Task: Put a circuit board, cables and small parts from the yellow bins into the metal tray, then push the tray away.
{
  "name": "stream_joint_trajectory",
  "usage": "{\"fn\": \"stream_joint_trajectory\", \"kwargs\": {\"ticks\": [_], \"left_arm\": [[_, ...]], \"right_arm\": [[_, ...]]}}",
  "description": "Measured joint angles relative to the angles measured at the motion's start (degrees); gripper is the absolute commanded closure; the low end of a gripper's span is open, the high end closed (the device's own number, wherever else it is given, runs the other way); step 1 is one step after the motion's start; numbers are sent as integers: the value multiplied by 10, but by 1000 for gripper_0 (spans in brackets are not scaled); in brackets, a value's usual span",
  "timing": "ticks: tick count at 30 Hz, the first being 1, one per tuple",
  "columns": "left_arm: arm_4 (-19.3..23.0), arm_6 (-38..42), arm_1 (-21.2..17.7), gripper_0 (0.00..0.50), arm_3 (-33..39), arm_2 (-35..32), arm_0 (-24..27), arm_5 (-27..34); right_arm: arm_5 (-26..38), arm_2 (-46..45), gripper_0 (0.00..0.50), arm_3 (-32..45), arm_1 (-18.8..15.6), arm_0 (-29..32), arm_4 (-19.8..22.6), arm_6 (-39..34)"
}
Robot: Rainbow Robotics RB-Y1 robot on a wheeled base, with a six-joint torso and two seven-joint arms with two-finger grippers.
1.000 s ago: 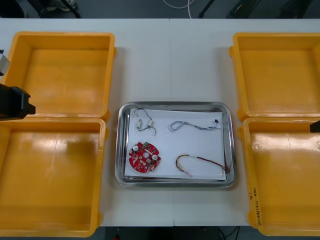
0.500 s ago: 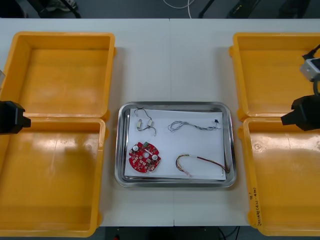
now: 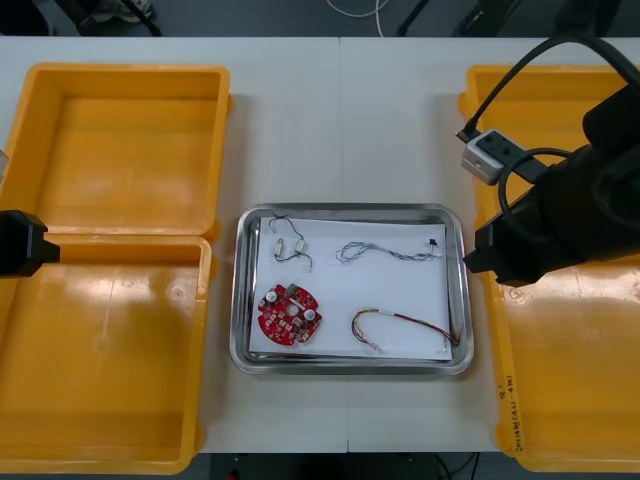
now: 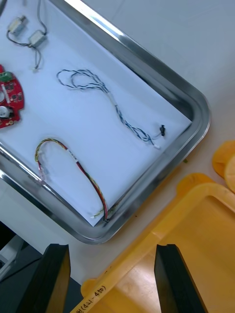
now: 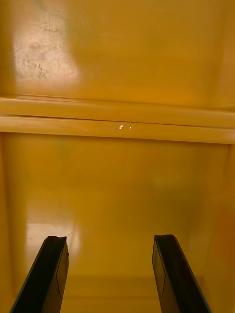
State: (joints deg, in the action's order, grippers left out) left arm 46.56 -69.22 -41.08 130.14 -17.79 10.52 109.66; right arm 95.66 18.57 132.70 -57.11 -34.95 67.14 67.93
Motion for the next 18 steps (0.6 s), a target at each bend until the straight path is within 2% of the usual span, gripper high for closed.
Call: {"fn": "stream_joint_trajectory", "kwargs": {"ticks": [10,18], "left_arm": [[0,0,0,0,1,0,-2,0],[0,0,0,0,1,-1,-2,0]], "right_arm": [[-11,105,0,9,32,-74,-10,20],[-32,209,0,9,50,-122,-69,114]]}}
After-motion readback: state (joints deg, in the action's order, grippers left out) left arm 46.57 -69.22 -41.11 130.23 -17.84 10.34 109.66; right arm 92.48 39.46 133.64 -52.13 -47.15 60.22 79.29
